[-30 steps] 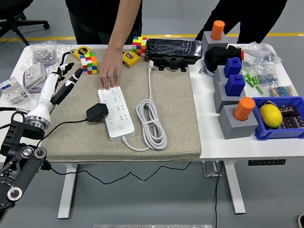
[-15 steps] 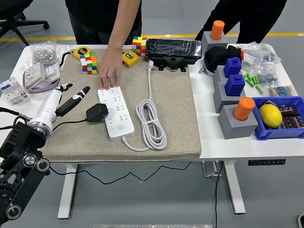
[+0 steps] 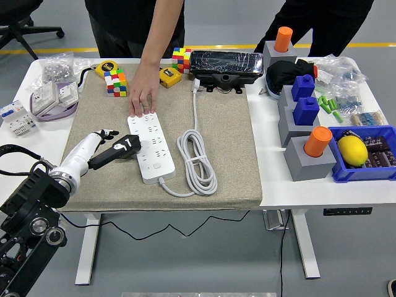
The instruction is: Pick up the plug,place it near the board,insert it into the board,press the button
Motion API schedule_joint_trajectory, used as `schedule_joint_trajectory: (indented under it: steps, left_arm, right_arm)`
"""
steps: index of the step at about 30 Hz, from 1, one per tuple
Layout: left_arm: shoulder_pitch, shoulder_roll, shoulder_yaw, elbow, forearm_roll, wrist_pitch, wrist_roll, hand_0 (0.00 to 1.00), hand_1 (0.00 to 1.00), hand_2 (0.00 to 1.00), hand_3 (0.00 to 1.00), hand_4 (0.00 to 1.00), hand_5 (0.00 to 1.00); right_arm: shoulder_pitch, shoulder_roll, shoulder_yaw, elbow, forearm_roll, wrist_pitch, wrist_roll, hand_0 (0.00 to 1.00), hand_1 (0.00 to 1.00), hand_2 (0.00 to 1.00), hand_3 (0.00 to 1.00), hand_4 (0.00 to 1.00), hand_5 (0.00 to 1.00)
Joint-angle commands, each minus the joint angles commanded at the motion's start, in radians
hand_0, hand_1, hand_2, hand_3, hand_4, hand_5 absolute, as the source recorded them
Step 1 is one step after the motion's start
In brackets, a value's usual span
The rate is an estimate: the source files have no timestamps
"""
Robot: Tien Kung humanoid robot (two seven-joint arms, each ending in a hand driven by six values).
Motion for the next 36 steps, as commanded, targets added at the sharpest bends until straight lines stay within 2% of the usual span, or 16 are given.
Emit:
schedule_joint_trajectory:
  steps: [7, 17, 29, 36]
  left_arm:
    - [0.012, -0.010, 0.006, 0.060, -0.023, 0.025, -0.040, 0.909, 0.906, 0.886, 0.864, 0.998, 0.998]
    - [0.007, -0.004, 0.009, 0.077, -0.026, 0.043, -0.066, 0.916, 0.920, 0.901, 0.882, 0.998, 0.998]
    - [-0.007, -0.003, 0.031, 0.124, -0.032, 0.066, -0.120, 0.918, 0.924, 0.901, 0.877, 0.998, 0.998]
    - [-0.006, -0.003, 0.038, 0.134, -0.035, 0.069, -0.126, 0.919, 0.925, 0.900, 0.876, 0.998, 0.998]
  right_arm:
    - [-0.001, -0.001, 0.005, 0.000, -0.003, 0.000, -0.002, 0.828, 0.799, 0.782, 0.804, 0.998, 0.998]
    - [0.001, 0.000, 0.008, 0.000, -0.005, 0.001, -0.002, 0.828, 0.798, 0.782, 0.804, 0.998, 0.998]
    - [-0.002, -0.001, 0.012, 0.000, -0.007, 0.002, -0.002, 0.827, 0.798, 0.781, 0.801, 0.998, 0.998]
    - [-0.004, 0.000, 0.017, 0.000, -0.010, 0.002, -0.002, 0.827, 0.798, 0.781, 0.801, 0.998, 0.998]
